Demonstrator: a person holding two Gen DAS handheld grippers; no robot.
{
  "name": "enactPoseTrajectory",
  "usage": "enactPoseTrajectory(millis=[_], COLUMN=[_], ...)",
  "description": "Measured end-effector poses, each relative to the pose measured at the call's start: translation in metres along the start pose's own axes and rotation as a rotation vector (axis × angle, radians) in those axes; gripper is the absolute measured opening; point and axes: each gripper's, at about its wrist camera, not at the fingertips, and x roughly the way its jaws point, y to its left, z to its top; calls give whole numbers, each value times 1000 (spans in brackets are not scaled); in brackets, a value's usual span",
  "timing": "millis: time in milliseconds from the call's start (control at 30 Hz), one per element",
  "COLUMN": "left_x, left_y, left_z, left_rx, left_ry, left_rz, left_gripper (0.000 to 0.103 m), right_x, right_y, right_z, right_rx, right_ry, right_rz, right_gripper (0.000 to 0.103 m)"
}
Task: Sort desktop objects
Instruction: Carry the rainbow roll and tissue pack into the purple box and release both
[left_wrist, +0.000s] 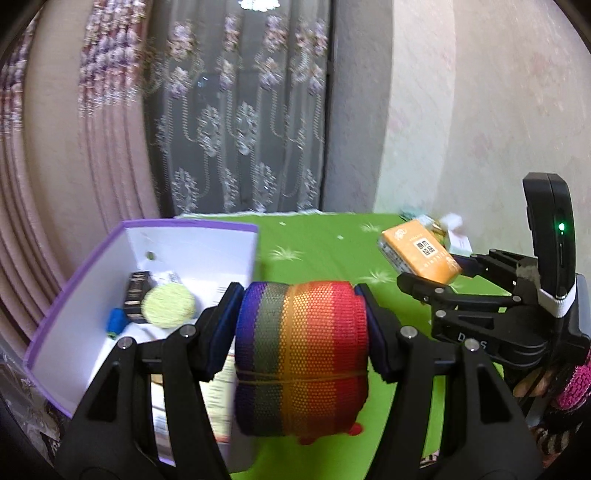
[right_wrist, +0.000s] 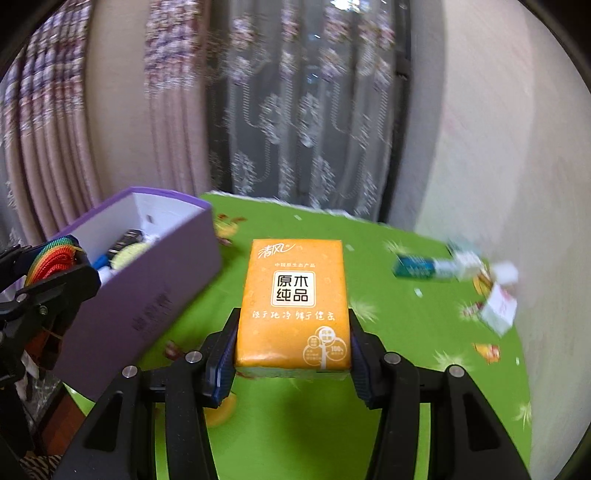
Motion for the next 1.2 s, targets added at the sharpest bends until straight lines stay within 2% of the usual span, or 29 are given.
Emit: enactPoseTrajectory(millis=[133, 233, 333, 400, 500, 533, 567, 600, 633, 667, 767, 833, 933, 1100, 1200], left_x=[-11, -17, -15, -7, 7, 8, 10, 9, 8, 6, 1, 0, 2, 4, 4], left_y=[27, 52, 75, 94, 125, 133, 142, 147, 153, 153, 158, 159, 162, 145, 128], left_z=[-1, -2, -5, -7, -16, -19, -23, -27, -29, -30, -33, -35, -37, -35, -31], left_rx=[-37, -76, -112, -141, -203, -222, -241, -255, -269, -275, -282, -282, -282, -277, -276], left_ry=[-27, -45, -49, -50, -9, -1, 8, 7, -4, -14, -39, -36, -31, -17, -10], left_rz=[31, 62, 77, 100, 131, 150, 169, 178, 193, 207, 238, 234, 232, 198, 142], left_gripper=[61, 53, 45, 44, 45, 51, 66, 75, 89, 93, 96, 97, 98, 98, 99], right_x=[-4, -2, 13, 26, 54, 61, 68, 75, 82, 87, 95, 93, 81, 60, 50], right_y=[39, 68, 101, 123, 160, 170, 179, 184, 190, 193, 194, 189, 170, 126, 96], right_z=[27, 46, 59, 66, 75, 76, 78, 79, 81, 83, 88, 91, 92, 86, 74], right_rx=[-77, -129, -190, -208, -240, -251, -261, -269, -281, -289, -279, -253, -216, -147, -123], right_ry=[-35, -56, -62, -56, -34, -26, -16, -8, 4, 13, 9, -6, -38, -59, -63], right_rz=[27, 45, 57, 75, 111, 121, 129, 134, 140, 144, 128, 124, 118, 93, 64], right_gripper=[51, 51, 51, 51, 51, 52, 52, 52, 52, 53, 55, 64, 72, 78, 81])
